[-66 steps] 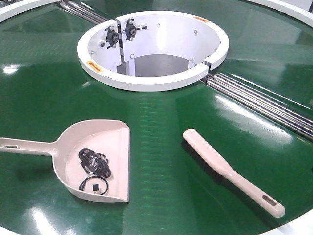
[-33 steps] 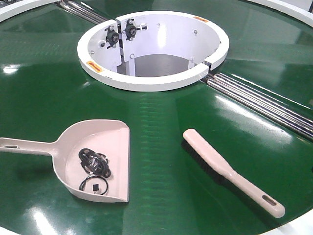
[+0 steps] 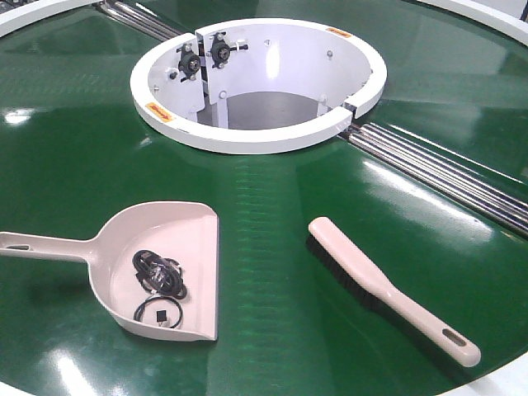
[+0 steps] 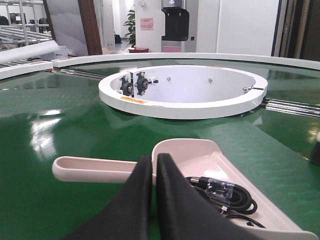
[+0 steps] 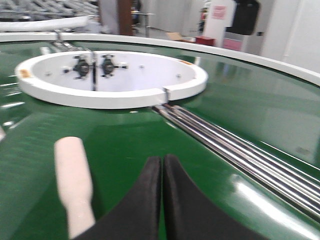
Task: Clean and inspect green conveyor with broom and dustpan
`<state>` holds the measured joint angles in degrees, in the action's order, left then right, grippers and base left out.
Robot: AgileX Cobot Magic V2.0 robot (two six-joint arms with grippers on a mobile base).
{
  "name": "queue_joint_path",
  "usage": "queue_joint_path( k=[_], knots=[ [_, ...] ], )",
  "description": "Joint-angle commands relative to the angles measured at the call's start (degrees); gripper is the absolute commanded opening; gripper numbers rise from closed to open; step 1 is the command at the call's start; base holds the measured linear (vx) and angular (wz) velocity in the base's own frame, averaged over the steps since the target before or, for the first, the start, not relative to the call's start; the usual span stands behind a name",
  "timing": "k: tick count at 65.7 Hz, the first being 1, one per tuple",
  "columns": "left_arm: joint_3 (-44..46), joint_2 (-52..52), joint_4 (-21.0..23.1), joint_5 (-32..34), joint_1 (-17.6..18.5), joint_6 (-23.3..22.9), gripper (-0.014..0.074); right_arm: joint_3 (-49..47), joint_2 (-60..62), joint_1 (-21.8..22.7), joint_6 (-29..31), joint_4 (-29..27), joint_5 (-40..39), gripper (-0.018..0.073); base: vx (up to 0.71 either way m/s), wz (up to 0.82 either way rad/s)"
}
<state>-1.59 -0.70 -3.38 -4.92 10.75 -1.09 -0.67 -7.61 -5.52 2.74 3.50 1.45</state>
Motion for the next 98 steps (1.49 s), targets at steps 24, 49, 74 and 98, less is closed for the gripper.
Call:
queue_joint_path(
  k=[24, 49, 74, 98],
  knots=[
    [-0.6, -0.8, 0.2, 3.9, -0.2, -0.5, -0.0006, 2.5, 8.9, 4.5, -4.7, 1.0, -2.0, -0.0008, 0.0, 0.0],
    [-0.6, -0.8, 0.2, 3.9, -0.2, -0.5, -0.0006, 2.5, 8.9, 4.5, -4.7, 1.0, -2.0, -0.0008, 0.0, 0.0],
    [-0.6, -0.8, 0.2, 3.9, -0.2, -0.5, -0.0006, 2.5, 8.9, 4.5, -4.7, 1.0, -2.0, -0.0008, 0.0, 0.0],
    [-0.6, -0.8, 0.2, 3.9, -0.2, -0.5, -0.0006, 2.5, 8.9, 4.5, -4.7, 1.0, -2.0, -0.0008, 0.0, 0.0]
  ],
)
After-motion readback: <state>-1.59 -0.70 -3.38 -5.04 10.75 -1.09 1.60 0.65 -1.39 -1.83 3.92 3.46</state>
